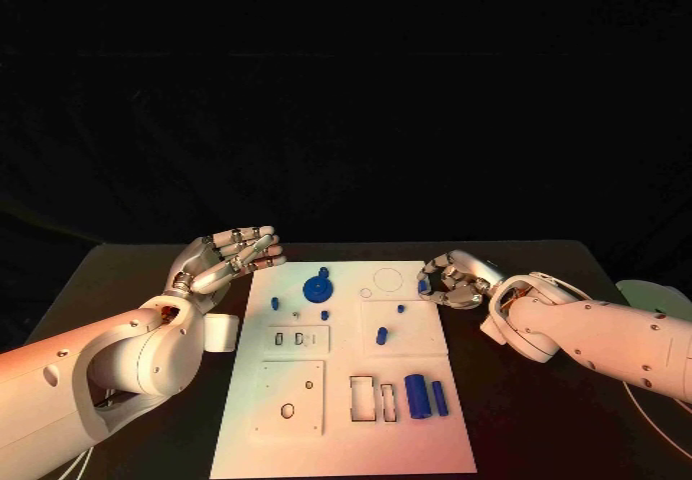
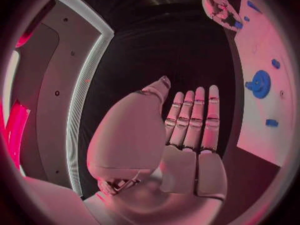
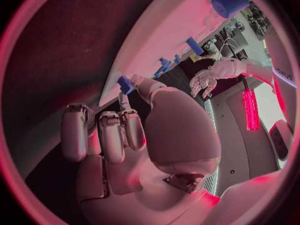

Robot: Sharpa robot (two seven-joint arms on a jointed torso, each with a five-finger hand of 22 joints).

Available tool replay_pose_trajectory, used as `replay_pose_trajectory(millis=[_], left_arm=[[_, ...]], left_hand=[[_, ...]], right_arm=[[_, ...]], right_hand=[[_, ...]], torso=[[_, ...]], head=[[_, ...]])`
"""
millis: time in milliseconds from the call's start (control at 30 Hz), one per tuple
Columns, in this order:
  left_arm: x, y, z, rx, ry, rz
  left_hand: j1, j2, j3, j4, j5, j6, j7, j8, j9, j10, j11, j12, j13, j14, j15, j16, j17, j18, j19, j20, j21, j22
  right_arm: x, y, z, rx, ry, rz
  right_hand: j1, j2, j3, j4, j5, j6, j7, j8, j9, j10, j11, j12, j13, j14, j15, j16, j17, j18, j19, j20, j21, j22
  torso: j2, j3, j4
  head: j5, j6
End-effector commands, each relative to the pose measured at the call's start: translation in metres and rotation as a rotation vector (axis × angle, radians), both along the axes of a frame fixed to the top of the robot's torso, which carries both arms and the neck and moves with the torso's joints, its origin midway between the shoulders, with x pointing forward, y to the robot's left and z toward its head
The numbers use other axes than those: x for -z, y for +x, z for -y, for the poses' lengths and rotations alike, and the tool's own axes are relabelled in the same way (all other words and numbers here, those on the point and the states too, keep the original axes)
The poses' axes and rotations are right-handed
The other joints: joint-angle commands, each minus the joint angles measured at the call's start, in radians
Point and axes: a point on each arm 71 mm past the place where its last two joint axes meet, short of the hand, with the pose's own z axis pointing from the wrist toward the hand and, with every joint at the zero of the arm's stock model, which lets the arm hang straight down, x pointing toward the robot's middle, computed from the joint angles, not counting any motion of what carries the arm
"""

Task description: Assemble the parts on the task board

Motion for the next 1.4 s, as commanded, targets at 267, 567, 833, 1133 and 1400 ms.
replay_pose_trajectory(millis=[267, 567, 833, 1133, 1400], left_arm=[[-0.001, -0.001, 0.002, 0.019, -0.010, 0.004], [-0.001, -0.001, 0.001, 0.018, -0.009, 0.003], [-0.001, -0.001, 0.001, 0.017, -0.008, 0.003], [-0.001, 0.000, 0.000, 0.015, -0.007, 0.002], [0.000, 0.001, 0.003, 0.020, -0.008, -0.002]], left_hand=[[0.000, -0.007, 0.001, -0.005, -0.005, -0.002, 0.032, -0.004, -0.001, 0.003, 0.004, -0.005, 0.000, -0.001, -0.001, -0.007, 0.001, 0.014, 0.006, -0.001, -0.003, -0.002], [0.000, -0.006, 0.001, -0.005, -0.005, -0.001, 0.032, -0.004, -0.001, 0.003, 0.004, -0.005, 0.000, -0.001, -0.001, -0.007, 0.001, 0.014, 0.007, -0.001, -0.003, -0.002], [0.000, -0.006, 0.001, -0.005, -0.005, -0.001, 0.032, -0.004, -0.001, 0.003, 0.004, -0.005, 0.000, -0.001, -0.001, -0.007, 0.001, 0.014, 0.007, -0.001, -0.003, -0.002], [0.000, -0.005, 0.003, -0.006, -0.005, -0.001, 0.032, -0.004, -0.001, 0.004, 0.004, -0.006, 0.000, -0.001, -0.001, -0.007, 0.002, 0.014, 0.007, -0.001, -0.003, -0.002], [0.000, -0.005, 0.003, -0.006, -0.005, -0.001, 0.032, -0.004, -0.001, 0.004, 0.004, -0.006, 0.000, -0.001, -0.001, -0.007, 0.002, 0.014, 0.007, -0.001, -0.003, -0.002]], right_arm=[[-0.001, 0.000, -0.002, -0.006, 0.006, 0.022], [-0.004, 0.000, -0.001, 0.023, 0.012, 0.063], [-0.008, -0.004, -0.005, 0.039, 0.015, 0.100], [-0.022, -0.019, -0.038, 0.009, 0.035, 0.103], [-0.044, -0.030, -0.090, -0.075, 0.051, 0.122]], right_hand=[[0.001, 0.049, 0.020, -0.008, -0.005, 0.087, -0.032, 0.054, 0.023, 0.016, -0.029, 0.014, 0.142, 0.086, -0.022, 0.001, 0.176, 0.001, 0.010, -0.018, 0.010, 0.081], [0.007, 0.080, 0.038, -0.025, -0.058, 0.113, -0.054, 0.088, 0.046, 0.025, -0.049, 0.020, 0.150, 0.088, -0.041, 0.002, 0.182, -0.002, 0.016, -0.037, 0.016, 0.090], [0.003, 0.080, 0.042, -0.031, -0.043, 0.111, -0.056, 0.094, 0.052, 0.025, -0.052, 0.019, 0.150, 0.089, -0.044, 0.003, 0.185, -0.003, 0.019, -0.041, 0.019, 0.094], [-0.004, 0.083, 0.044, -0.029, -0.037, 0.106, -0.055, 0.095, 0.055, 0.024, -0.052, 0.017, 0.148, 0.090, -0.045, 0.004, 0.188, -0.004, 0.024, -0.043, 0.023, 0.099], [-0.022, 0.098, 0.051, -0.018, -0.034, 0.096, -0.054, 0.094, 0.059, 0.019, -0.052, 0.009, 0.140, 0.090, -0.045, 0.005, 0.190, -0.009, 0.036, -0.044, 0.039, 0.116]], torso=[[-0.001, 0.0006, 0.0004], [0.000, 0.0001, 0.0000], [-0.002, 0.0006, 0.0006], [-0.004, -0.0007, 0.0000], [-0.006, -0.0025, 0.0008]], head=[[-0.002, 0.000], [-0.003, -0.003], [0.002, -0.004], [0.009, -0.007], [0.028, -0.018]])
